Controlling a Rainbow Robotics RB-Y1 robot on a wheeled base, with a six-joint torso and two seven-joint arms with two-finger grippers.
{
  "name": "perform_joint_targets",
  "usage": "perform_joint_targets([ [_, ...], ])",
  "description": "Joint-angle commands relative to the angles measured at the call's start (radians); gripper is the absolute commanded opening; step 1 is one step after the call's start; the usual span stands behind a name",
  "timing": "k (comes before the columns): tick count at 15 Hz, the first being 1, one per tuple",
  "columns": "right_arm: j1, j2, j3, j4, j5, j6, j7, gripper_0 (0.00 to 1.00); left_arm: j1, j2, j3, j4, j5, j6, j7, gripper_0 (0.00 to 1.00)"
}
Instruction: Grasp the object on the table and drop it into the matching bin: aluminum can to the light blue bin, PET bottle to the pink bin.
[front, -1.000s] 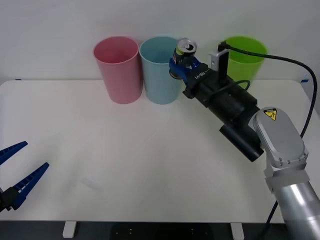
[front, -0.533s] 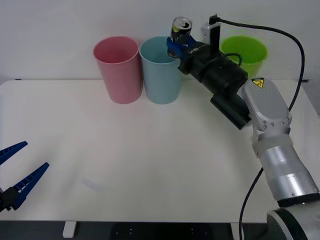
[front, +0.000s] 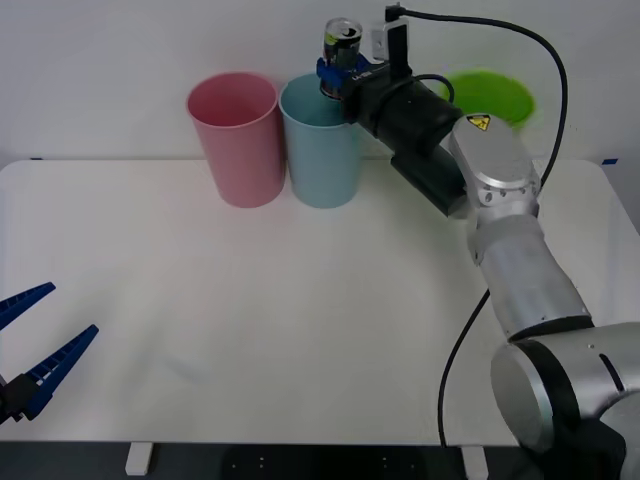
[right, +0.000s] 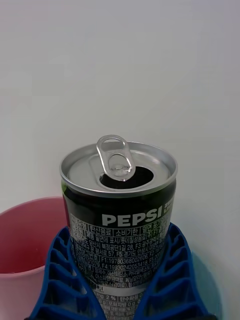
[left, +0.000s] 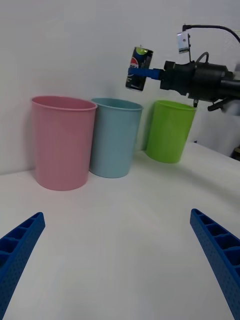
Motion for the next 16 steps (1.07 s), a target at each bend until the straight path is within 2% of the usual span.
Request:
perform_joint_targets([
  [1,-0.103,0.024,-0.082,0.150,0.008,0.005,0.090,0.00,0.000,0.000,0.000,0.000,0.000,0.000,0.000,1.00],
  [3,-0.149,0.029,-0.114,0.224,0.008,0.017,0.129,0.00,0.000,0.000,0.000,0.000,0.000,0.000,0.000,1.00],
  [10,-0.149,0.030,-0.116,0.225,0.000,0.022,0.127,0.00,0.000,0.000,0.000,0.000,0.000,0.000,0.000,1.00],
  [11,-0.149,0.030,-0.119,0.224,0.000,0.023,0.129,0.22,0.000,0.000,0.000,0.000,0.000,0.000,0.000,1.00],
  [12,-0.150,0.030,-0.124,0.225,0.000,0.022,0.129,0.83,0.000,0.000,0.000,0.000,0.000,0.000,0.000,1.00],
  [13,-0.149,0.030,-0.125,0.224,0.000,0.022,0.129,1.00,0.000,0.000,0.000,0.000,0.000,0.000,0.000,1.00],
  [16,-0.149,0.030,-0.127,0.225,-0.006,0.016,0.130,1.00,0.000,0.000,0.000,0.000,0.000,0.000,0.000,1.00],
])
